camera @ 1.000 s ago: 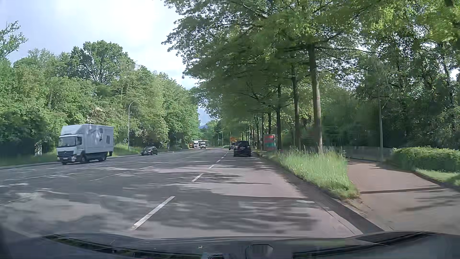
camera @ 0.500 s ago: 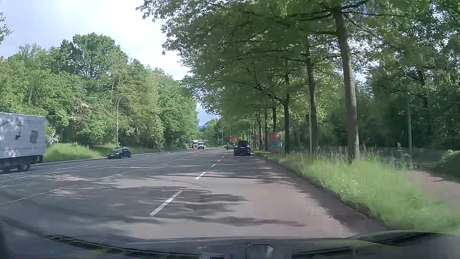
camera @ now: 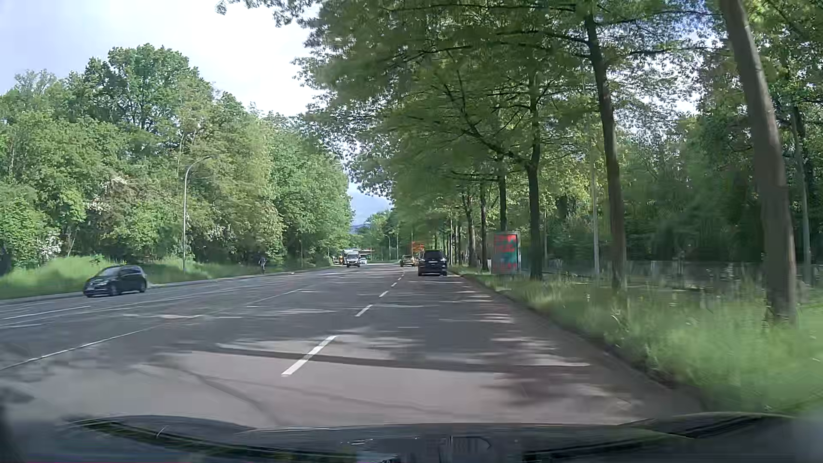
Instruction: Follow the waypoints while adhering to traffic rules and regulations
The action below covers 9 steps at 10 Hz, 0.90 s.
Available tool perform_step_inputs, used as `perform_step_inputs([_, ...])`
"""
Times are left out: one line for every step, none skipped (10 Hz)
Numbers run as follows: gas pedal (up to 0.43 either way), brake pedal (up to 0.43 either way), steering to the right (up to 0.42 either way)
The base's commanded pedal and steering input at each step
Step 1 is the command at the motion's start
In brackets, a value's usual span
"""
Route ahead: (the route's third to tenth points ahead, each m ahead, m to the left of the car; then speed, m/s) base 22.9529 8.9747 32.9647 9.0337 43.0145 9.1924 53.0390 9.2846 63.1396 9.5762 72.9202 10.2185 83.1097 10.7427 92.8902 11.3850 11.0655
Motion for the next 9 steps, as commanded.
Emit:
perform_step_inputs([0.169, 0.000, -0.001])
perform_step_inputs([0.157, 0.000, 0.001])
perform_step_inputs([0.157, 0.000, 0.002])
perform_step_inputs([0.150, 0.000, 0.002])
perform_step_inputs([0.150, 0.000, 0.002])
perform_step_inputs([0.150, 0.000, 0.002])
perform_step_inputs([0.150, 0.000, 0.002])
perform_step_inputs([0.138, 0.000, 0.002])
perform_step_inputs([0.138, 0.000, 0.002])
